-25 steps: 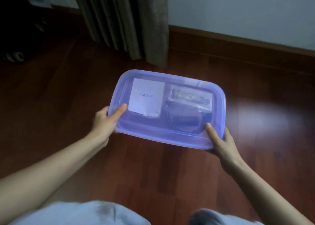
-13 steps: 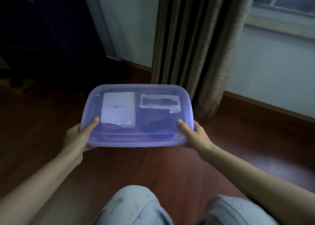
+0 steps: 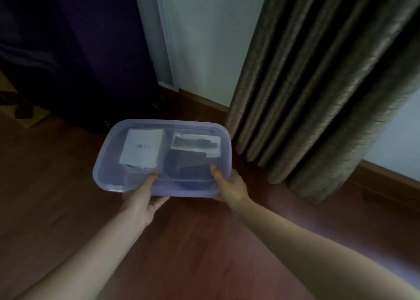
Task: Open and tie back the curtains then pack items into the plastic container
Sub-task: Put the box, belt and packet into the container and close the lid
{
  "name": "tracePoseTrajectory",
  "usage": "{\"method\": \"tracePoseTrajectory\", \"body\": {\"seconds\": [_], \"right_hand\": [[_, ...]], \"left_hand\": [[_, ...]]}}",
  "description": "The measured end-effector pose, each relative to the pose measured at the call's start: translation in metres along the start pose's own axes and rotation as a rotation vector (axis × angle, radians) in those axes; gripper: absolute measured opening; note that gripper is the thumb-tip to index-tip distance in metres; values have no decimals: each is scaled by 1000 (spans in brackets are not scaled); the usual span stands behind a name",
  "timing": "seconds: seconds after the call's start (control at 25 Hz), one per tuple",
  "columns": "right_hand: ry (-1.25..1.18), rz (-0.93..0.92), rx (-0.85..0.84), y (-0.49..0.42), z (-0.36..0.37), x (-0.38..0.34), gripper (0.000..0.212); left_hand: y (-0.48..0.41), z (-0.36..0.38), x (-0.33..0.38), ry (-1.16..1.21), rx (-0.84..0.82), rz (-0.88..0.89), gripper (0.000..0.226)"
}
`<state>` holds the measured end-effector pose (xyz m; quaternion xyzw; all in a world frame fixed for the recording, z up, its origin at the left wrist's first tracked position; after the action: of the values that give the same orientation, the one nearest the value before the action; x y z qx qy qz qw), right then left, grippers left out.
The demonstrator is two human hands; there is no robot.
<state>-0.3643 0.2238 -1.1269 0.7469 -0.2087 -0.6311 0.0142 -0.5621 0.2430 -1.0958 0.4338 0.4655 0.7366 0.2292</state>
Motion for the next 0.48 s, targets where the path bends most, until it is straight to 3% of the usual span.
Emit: {"method": "tracePoseTrajectory", "body": {"seconds": [0.12,0.24,0.4,0.48], "right_hand": [[-63,64,-16,-31,6,6,57],[-128,110,-18,-56,14,17,67],[-141,142,8,-74,22,30,63],[-164,184,10,-76,22,39,62]], "left_hand": [[-33,9,1,88,25,2,52],[-56,17,2,120,26,-23,52],[-77,35,11,31,60,-66,35],[-85,41,20,-36,37,-33,38]]}}
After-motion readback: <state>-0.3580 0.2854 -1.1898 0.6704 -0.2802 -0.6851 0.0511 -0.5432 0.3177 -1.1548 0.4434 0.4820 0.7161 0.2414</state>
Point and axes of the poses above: each hand's wrist, its own y-axis away from the middle knuckle, its own z-axis out of the palm, x = y × z, the point moved 1 cm from there along -y, towards the middle knuckle, and after that the axes turned 15 degrees about -z, right-handed, at the moved point
